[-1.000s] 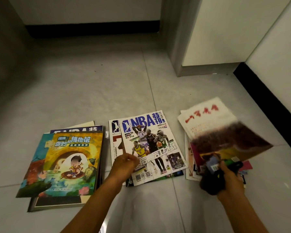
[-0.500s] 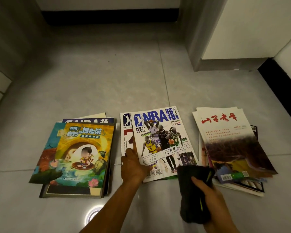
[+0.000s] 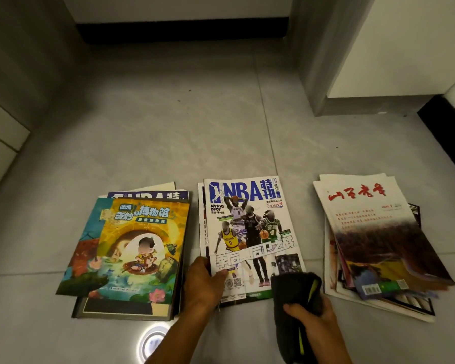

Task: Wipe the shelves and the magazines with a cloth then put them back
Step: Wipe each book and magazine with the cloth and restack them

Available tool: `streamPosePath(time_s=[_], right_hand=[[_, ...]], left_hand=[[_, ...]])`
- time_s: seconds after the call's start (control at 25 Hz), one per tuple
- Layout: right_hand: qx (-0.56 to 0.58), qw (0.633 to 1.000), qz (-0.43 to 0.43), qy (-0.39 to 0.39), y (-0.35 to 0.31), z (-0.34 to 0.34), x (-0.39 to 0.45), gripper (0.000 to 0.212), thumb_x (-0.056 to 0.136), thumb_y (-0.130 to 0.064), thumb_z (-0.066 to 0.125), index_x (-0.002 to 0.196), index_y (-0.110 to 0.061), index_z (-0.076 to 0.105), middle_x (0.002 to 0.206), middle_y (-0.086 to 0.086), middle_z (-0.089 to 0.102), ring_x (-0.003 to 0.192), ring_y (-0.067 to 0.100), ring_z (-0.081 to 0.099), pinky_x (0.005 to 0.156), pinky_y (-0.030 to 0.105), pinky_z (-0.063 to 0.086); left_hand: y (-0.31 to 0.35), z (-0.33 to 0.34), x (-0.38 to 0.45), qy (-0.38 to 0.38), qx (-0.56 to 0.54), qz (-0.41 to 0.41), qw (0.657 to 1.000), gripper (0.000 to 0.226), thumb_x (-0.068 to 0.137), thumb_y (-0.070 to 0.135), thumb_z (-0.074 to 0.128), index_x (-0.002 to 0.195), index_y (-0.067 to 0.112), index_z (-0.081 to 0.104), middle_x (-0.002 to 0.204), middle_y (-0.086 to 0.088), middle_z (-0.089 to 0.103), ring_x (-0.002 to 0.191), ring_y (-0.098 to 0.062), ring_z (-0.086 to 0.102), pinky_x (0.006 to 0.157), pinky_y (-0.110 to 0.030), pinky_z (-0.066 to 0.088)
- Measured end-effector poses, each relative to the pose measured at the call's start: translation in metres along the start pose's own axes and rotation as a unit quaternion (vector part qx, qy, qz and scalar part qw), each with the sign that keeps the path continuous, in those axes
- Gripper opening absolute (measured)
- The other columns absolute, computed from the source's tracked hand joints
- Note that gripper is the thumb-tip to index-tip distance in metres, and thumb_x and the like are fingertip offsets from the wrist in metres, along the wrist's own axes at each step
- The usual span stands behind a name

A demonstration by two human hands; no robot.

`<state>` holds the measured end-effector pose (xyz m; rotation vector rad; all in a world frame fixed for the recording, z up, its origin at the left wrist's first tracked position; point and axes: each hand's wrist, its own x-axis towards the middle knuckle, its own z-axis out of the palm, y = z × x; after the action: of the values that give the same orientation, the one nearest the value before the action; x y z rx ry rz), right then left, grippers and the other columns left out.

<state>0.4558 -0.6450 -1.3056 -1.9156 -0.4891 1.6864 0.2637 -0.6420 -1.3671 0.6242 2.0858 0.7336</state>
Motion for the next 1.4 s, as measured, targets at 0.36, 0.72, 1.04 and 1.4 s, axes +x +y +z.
streamPosePath(time_s=[0.36, 0.72, 1.04, 1.4], right_hand=[[-0.324, 0.776, -0.537, 0.069, -0.036, 0.048, 0.033, 0.054, 0.069, -0.013, 0.083, 0.117, -0.020, 0.059, 0.121, 0.000, 0.054, 0.109, 0.022, 0.053, 0.085, 0.029, 0.050], [-0.608, 0.553, -0.567, -0.056, 0.068, 0.013, 0.041, 0.077, 0.057, -0.052, 0.074, 0.128, -0.032, 0.048, 0.140, 0.001, 0.044, 0.123, 0.028, 0.040, 0.092, 0.050, 0.047], [-0.542, 0.663, -0.512, 0.064, 0.019, 0.044, 0.087, 0.072, 0.073, -0.036, 0.074, 0.137, -0.029, 0.042, 0.148, 0.003, 0.040, 0.130, 0.036, 0.044, 0.100, 0.055, 0.039], [-0.557, 0.664, -0.490, 0.093, -0.014, 0.043, 0.122, 0.063, 0.083, -0.036, 0.059, 0.141, -0.022, 0.042, 0.150, 0.012, 0.038, 0.137, 0.038, 0.033, 0.102, 0.063, 0.038]], left_hand=[[0.001, -0.015, -0.014, 0.001, -0.023, 0.084, 0.996, 0.034, 0.083, 0.012, 0.071, 0.104, 0.026, 0.048, 0.110, 0.001, 0.067, 0.099, -0.019, 0.067, 0.075, -0.032, 0.060], [-0.013, -0.024, -0.015, -0.062, -0.032, 0.117, 0.991, 0.046, 0.087, 0.005, 0.065, 0.128, 0.025, 0.057, 0.118, 0.008, 0.066, 0.109, -0.008, 0.062, 0.085, -0.018, 0.052], [0.002, -0.026, 0.001, -0.030, 0.049, 0.085, 0.995, 0.015, 0.087, 0.011, 0.066, 0.096, 0.024, 0.062, 0.099, 0.005, 0.071, 0.081, -0.006, 0.063, 0.063, -0.008, 0.046], [0.006, -0.026, 0.003, -0.028, 0.098, 0.110, 0.989, 0.025, 0.088, 0.019, 0.065, 0.110, 0.024, 0.054, 0.110, 0.009, 0.066, 0.099, -0.014, 0.067, 0.067, -0.010, 0.046]])
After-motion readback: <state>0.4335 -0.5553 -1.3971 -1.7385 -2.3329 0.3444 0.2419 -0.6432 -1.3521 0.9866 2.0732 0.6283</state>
